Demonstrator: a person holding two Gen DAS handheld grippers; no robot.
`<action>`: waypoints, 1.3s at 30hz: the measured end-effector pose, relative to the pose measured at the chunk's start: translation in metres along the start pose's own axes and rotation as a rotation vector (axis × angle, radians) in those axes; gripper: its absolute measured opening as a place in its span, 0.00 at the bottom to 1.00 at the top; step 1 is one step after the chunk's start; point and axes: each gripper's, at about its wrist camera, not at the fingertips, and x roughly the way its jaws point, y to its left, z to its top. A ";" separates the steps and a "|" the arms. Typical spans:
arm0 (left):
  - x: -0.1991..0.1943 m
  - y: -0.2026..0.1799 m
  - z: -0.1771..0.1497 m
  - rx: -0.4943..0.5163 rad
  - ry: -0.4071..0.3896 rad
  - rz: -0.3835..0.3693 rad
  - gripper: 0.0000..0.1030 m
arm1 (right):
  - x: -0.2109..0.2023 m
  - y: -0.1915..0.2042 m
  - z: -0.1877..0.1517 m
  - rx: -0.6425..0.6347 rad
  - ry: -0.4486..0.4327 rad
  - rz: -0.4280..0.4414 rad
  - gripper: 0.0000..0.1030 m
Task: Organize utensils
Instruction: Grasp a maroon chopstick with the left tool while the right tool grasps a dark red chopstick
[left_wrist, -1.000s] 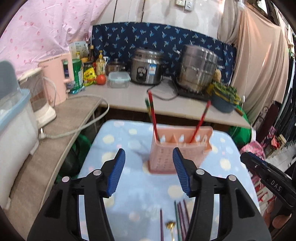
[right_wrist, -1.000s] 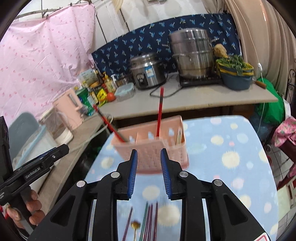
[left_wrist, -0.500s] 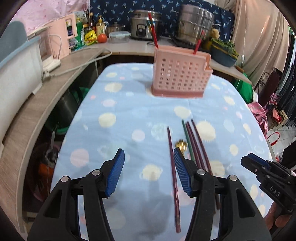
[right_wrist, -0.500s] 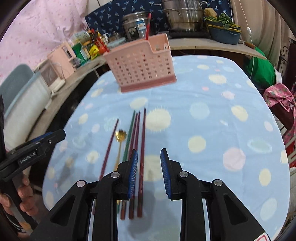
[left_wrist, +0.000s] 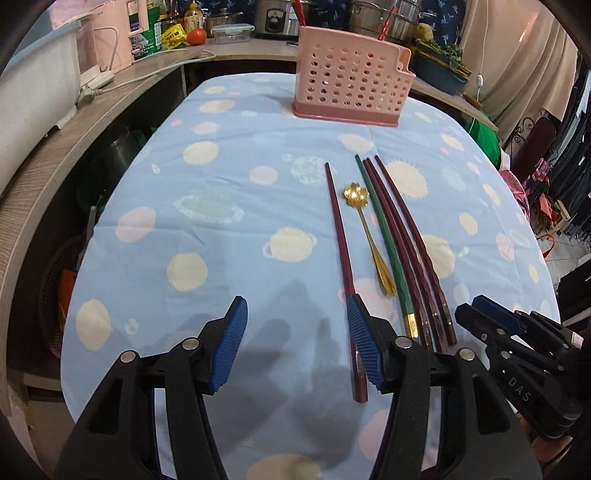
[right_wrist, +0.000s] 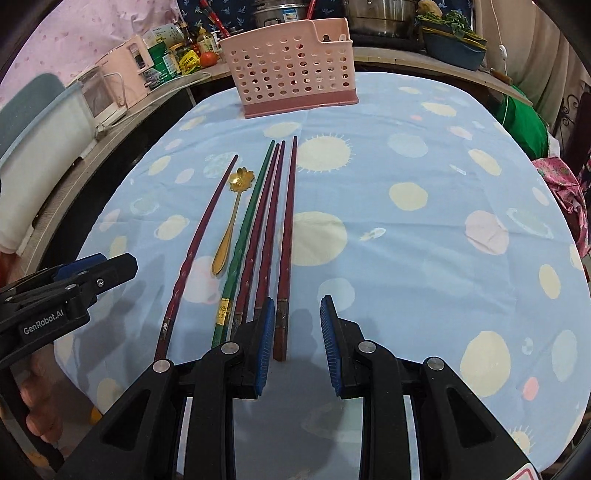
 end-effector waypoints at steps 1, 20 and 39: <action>0.001 -0.001 -0.002 0.002 0.003 -0.003 0.55 | 0.001 0.001 -0.001 -0.001 0.002 -0.002 0.25; 0.022 -0.024 -0.021 0.063 0.108 -0.043 0.57 | 0.012 0.008 -0.008 -0.034 0.026 -0.013 0.14; 0.022 -0.024 -0.026 0.073 0.115 -0.032 0.22 | 0.013 0.008 -0.009 -0.046 0.020 -0.025 0.11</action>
